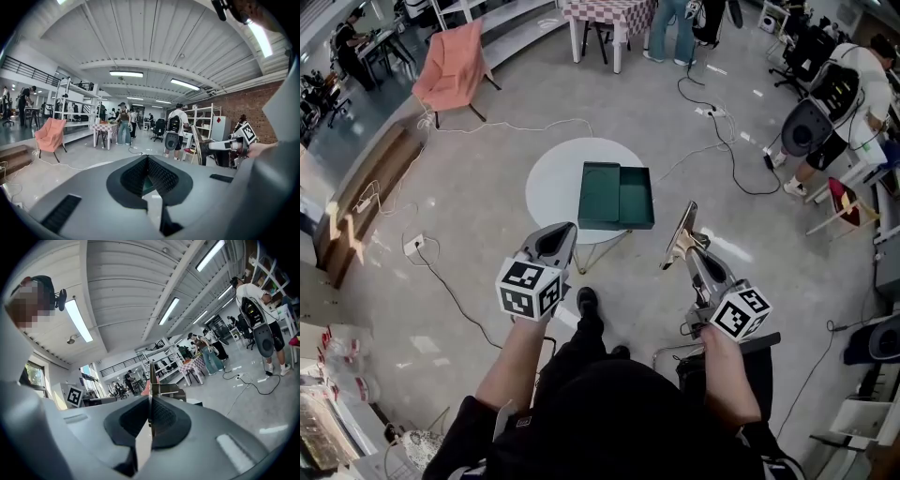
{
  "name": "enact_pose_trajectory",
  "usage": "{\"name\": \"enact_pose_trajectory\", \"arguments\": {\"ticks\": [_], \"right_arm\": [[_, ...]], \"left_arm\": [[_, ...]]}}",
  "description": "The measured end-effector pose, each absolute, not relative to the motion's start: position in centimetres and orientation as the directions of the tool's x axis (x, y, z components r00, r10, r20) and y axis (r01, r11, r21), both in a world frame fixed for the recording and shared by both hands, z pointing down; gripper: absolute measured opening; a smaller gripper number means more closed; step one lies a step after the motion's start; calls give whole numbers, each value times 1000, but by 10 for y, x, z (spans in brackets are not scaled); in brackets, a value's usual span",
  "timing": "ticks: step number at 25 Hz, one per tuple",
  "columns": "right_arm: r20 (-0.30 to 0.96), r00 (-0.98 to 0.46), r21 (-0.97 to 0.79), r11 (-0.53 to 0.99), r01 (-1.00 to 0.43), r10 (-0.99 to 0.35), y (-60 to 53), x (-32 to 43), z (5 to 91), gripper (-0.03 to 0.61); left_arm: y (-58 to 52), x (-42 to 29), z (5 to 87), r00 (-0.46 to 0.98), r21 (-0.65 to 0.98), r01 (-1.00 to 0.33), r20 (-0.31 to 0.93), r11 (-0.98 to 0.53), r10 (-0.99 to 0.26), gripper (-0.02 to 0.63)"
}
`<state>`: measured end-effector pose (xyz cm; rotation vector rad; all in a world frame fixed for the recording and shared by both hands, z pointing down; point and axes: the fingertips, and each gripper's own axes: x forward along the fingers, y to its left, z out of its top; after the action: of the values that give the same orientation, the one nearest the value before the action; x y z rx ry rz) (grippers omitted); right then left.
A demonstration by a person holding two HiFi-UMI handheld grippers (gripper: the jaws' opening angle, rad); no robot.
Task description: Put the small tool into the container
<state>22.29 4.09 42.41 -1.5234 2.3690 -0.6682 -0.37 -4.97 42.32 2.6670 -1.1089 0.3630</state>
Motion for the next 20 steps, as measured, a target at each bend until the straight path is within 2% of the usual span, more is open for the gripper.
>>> {"name": "enact_pose_trajectory", "arguments": {"ticks": [12, 20], "right_arm": [[138, -412, -469, 306, -828, -901, -128, 219, 432, 12], [197, -420, -516, 271, -813, -886, -193, 197, 463, 12]], "left_arm": [[-225, -3, 436, 715, 155, -687, 314, -709, -624, 6], [-283, -12, 453, 722, 188, -680, 344, -709, -601, 6]]}}
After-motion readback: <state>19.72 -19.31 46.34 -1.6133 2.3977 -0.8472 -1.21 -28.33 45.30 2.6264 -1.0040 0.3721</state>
